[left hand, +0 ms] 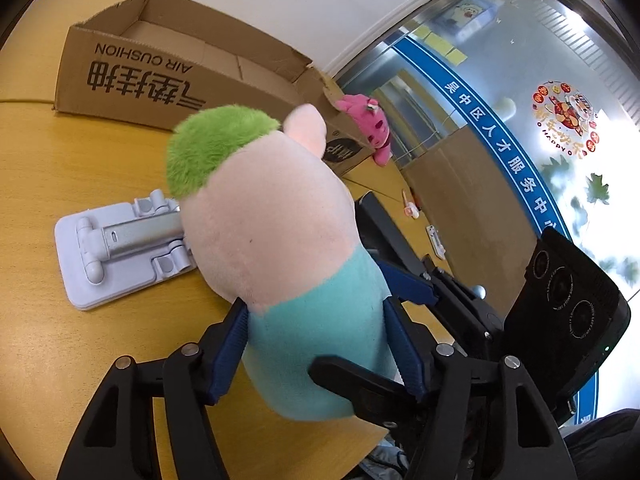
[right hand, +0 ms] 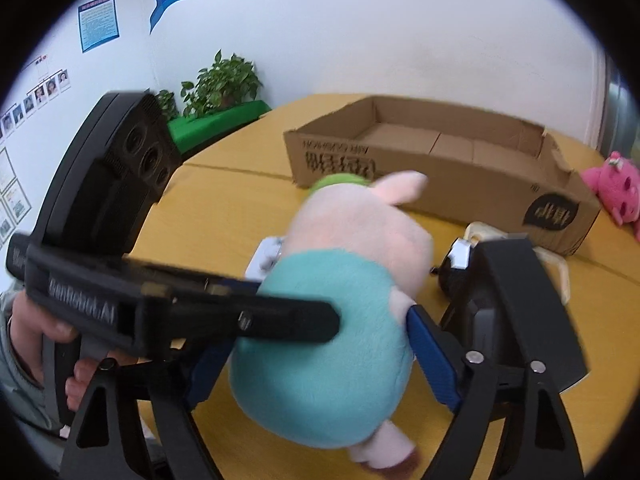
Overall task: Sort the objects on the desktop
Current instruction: 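Lift the plush pig with the left tool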
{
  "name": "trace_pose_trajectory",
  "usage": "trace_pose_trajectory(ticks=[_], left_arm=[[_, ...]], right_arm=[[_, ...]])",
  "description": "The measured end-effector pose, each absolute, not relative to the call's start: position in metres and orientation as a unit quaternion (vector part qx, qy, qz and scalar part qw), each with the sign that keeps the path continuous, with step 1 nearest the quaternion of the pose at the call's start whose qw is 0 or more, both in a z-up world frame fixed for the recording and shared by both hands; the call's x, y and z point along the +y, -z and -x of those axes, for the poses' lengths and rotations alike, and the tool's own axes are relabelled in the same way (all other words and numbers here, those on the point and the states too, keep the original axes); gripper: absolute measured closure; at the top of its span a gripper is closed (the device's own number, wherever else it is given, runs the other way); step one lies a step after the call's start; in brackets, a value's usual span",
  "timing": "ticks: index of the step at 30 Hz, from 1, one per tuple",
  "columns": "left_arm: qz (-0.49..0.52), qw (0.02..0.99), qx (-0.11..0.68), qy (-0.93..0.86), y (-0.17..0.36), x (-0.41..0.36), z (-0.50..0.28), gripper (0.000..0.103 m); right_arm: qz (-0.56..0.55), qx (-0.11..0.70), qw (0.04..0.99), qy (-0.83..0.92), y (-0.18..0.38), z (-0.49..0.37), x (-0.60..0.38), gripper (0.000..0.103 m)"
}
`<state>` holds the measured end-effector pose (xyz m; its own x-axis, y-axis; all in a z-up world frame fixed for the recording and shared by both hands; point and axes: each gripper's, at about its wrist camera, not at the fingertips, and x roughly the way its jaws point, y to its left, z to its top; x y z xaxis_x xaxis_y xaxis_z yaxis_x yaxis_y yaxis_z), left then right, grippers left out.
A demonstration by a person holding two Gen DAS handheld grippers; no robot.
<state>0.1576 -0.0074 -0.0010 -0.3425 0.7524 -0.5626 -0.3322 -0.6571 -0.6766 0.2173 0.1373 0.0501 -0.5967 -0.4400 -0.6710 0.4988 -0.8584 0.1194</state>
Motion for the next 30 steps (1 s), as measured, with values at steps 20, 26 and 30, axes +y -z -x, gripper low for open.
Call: trace_pose_trajectory(ticks=[20, 26, 30], left_arm=[[0.465, 0.319, -0.248, -0.788, 0.02, -0.021, -0.139, 0.023], [0.47, 0.322, -0.271, -0.776, 0.033, -0.019, -0.121, 0.028], [0.465, 0.33, -0.263, -0.778, 0.027, -0.018, -0.122, 0.043]], right_arm=[[-0.402, 0.068, 0.218, 0.887, -0.027, -0.201, 0.134, 0.015], [-0.399, 0.075, 0.227, 0.885, -0.025, -0.204, 0.133, 0.016], [-0.399, 0.065, 0.227, 0.886, -0.025, -0.204, 0.136, 0.019]])
